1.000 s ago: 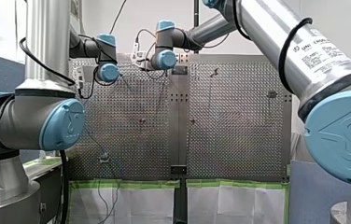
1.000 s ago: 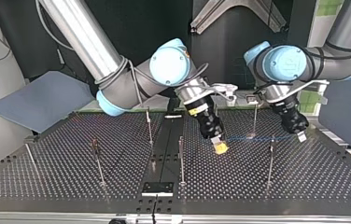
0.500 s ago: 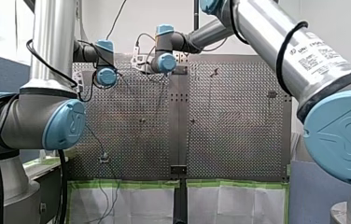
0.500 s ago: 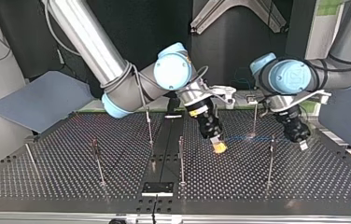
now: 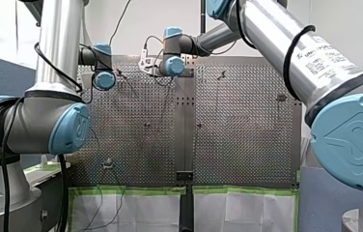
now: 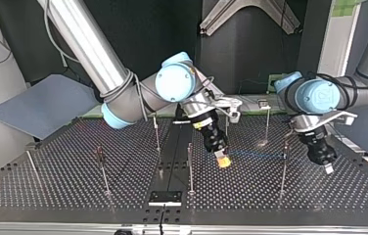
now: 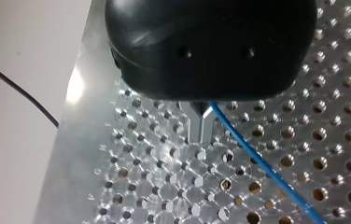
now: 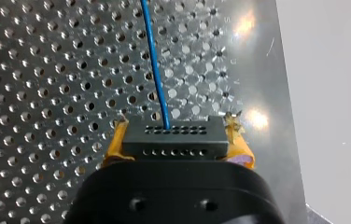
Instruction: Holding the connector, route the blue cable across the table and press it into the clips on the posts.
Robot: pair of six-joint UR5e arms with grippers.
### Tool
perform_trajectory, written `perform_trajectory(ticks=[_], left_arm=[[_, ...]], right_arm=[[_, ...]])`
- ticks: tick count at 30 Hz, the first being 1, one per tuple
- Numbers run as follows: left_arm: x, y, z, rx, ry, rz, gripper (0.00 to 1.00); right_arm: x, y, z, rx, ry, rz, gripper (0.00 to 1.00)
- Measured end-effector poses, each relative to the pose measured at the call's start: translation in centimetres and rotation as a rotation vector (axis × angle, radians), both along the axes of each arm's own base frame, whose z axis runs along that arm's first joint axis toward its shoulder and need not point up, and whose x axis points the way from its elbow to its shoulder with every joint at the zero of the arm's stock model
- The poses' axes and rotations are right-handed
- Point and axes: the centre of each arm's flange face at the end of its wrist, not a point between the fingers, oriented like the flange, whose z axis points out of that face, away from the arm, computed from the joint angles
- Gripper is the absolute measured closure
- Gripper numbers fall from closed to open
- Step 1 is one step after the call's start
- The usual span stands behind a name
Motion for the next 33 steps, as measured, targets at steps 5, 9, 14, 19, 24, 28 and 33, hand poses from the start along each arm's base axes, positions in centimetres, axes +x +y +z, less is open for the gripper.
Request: perform_trajectory(ticks=[5,9,14,19,24,28,33], left_arm=[[0.7,0.1,-0.1,-0.007,-0.01,-0.038,1.0],[0.7,-0.2,-0.2,-0.01,0.0,-0.065,0.96],[0.5,-0.4,-0.5,-0.023,0.025,-0.059,0.35],[0.0,-0.4,-1.0,-0.057,0.05,-0.034,0.0],[-0.7,-0.4,-1.6,-0.082,0.095,-0.001,0.0],[-1.1,-0.9,-1.9,-0.096,0.125,0.001,0.0],[-2.4,-1.9,-2.3,-0.111,0.167,-0.023,0.0]], right_arm=[[-0.2,-0.5,-0.1,0.001,0.0,-0.005,1.0],[-0.3,-0.5,-0.1,0.003,0.003,-0.005,1.0],[-0.3,-0.5,-0.2,0.007,0.007,-0.005,1.0],[-0.2,-0.3,-0.3,0.01,0.012,-0.003,1.0],[-0.2,-0.1,-0.3,0.014,0.015,-0.008,1.0],[-0.4,-0.2,-0.4,0.017,0.02,-0.027,1.0],[-0.6,-0.3,-0.4,0.018,0.026,-0.055,1.0]])
